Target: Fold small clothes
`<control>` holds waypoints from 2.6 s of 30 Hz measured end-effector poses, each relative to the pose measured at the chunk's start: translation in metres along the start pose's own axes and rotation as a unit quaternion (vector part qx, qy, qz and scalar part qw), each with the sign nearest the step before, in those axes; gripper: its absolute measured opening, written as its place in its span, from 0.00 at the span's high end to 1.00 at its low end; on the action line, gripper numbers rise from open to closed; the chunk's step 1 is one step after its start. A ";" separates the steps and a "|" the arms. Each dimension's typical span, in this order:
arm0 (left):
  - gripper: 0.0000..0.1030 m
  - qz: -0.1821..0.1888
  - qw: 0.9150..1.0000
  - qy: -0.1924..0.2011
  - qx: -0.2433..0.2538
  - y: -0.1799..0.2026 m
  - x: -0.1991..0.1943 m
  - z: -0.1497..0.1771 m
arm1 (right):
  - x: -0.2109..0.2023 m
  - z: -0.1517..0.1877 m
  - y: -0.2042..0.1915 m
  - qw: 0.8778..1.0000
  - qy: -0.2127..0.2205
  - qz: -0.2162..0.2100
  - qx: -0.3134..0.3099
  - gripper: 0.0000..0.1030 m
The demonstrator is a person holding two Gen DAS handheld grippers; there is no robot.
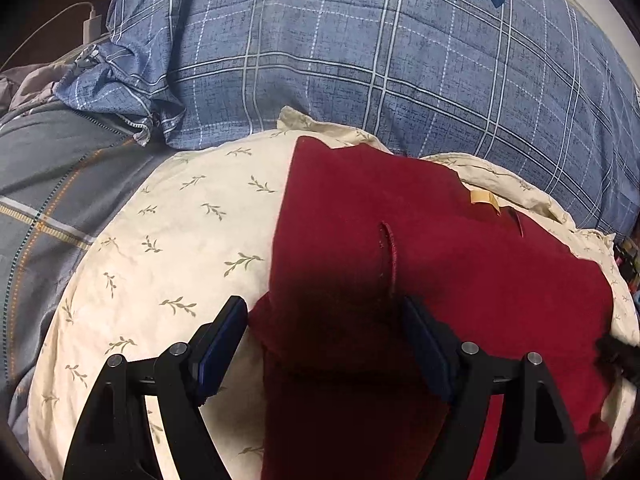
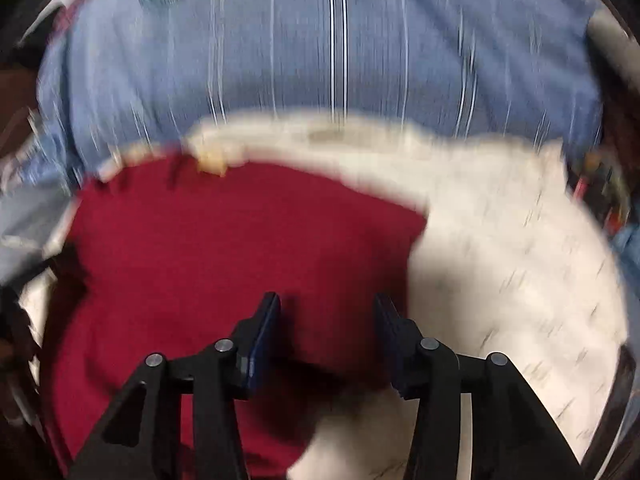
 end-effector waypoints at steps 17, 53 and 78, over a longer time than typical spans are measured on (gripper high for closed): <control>0.24 -0.028 0.999 0.021 -0.015 -0.020 -0.015 -0.013 | 0.029 -0.051 -0.183 0.986 0.042 -0.145 -0.075 0.53; 0.24 0.041 0.999 -0.019 0.011 -0.051 -0.139 0.070 | -0.133 0.089 -0.010 0.993 0.054 -0.097 0.033 0.23; 0.28 0.095 0.983 -0.157 0.006 -0.075 -0.196 0.147 | -0.132 0.177 -0.022 0.983 -0.038 -0.171 0.048 0.23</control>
Point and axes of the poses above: each gripper's, at about its wrist camera, not at the fingertips, and x roughly the way its jaws point, y to its right, z to its underside, the point moved 1 cm from there along x, roughly the way its jaws point, and after that the axes turned 12 degrees about y, right-handed, at the moved point
